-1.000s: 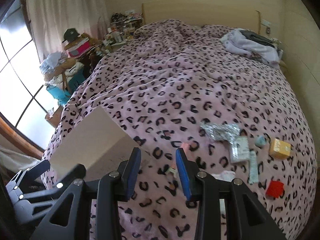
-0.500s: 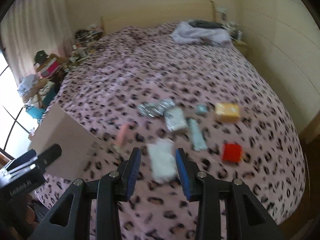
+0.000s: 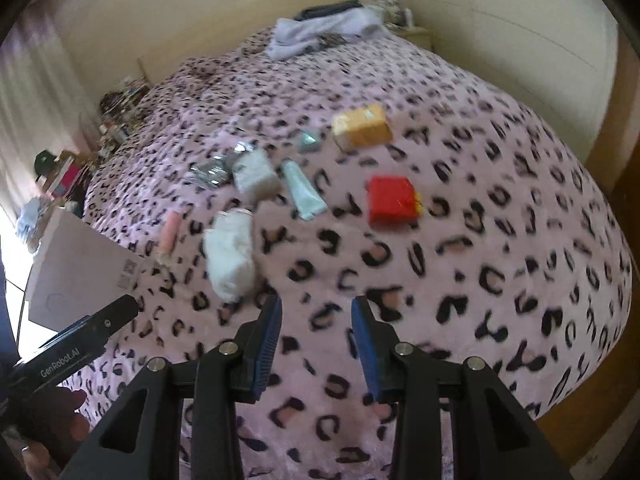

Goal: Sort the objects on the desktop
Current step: 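Move both tools back over the remaining items on the bed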

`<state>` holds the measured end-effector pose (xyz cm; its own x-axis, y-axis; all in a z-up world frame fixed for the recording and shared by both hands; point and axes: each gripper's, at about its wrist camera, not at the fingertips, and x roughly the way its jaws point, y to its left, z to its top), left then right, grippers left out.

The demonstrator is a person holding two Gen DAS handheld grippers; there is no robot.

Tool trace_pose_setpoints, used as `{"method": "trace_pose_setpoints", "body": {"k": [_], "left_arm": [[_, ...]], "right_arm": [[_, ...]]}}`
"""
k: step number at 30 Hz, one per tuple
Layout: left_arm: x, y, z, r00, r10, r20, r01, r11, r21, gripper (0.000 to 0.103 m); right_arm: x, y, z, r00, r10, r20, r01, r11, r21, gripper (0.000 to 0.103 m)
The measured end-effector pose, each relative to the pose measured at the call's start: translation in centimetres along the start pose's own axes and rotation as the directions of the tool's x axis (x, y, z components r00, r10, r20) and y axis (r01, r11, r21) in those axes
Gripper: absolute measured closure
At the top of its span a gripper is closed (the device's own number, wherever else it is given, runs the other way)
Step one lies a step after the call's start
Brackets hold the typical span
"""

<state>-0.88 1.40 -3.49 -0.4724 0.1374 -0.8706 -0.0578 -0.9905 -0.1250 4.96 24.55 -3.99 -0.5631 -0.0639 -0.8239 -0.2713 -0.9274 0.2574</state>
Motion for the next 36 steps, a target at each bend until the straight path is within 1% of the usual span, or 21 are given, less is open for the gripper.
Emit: {"method": "trace_pose_setpoints", "body": {"k": [4,11,15,22,29,31,34,36], "left_arm": [[1.3,-0.7,-0.4,1.0,-0.025,-0.013,0.025,1.0,-0.007,0.0],[1.4,-1.4,0.7,1.0,-0.007,-0.005,0.007,1.0,-0.005,0.0],[1.7,-2.9,1.2,1.0,0.01,0.0,-0.01,1.0,0.026,0.0],[2.3,-5.5,1.9,0.999,0.039,0.007,-0.04,0.996,0.082,0.0],[4.4,-7.3,3.2,0.998,0.065,0.012,-0.066,0.991,0.121,0.0],[5.5,-6.9,3.6,0.998,0.065,0.011,-0.066,0.992,0.111,0.0],[7.7,-5.9,4.3,0.998,0.062,-0.017,-0.06,0.995,0.082,0.0],[9.1,-5.5,4.8,0.997,0.07,-0.039,-0.067,0.996,0.067,0.0]], "right_arm": [[0.8,-1.5,-0.2,1.0,-0.025,0.012,0.025,0.999,0.023,0.066],[1.6,-2.0,0.4,1.0,-0.006,0.013,0.006,0.999,0.038,0.066],[2.2,-1.7,0.6,1.0,-0.006,0.003,0.005,1.0,0.026,0.066],[2.7,-2.0,1.3,1.0,-0.027,0.002,0.027,1.0,0.011,0.066],[4.5,-3.9,2.8,0.999,-0.049,0.004,0.049,0.998,0.045,0.066],[5.4,-4.4,3.3,0.999,-0.049,0.0,0.049,0.997,0.057,0.066],[7.1,-5.1,4.1,0.999,-0.031,-0.006,0.032,0.997,0.07,0.066],[8.2,-5.5,4.8,1.0,-0.018,-0.003,0.018,0.997,0.077,0.063]]}}
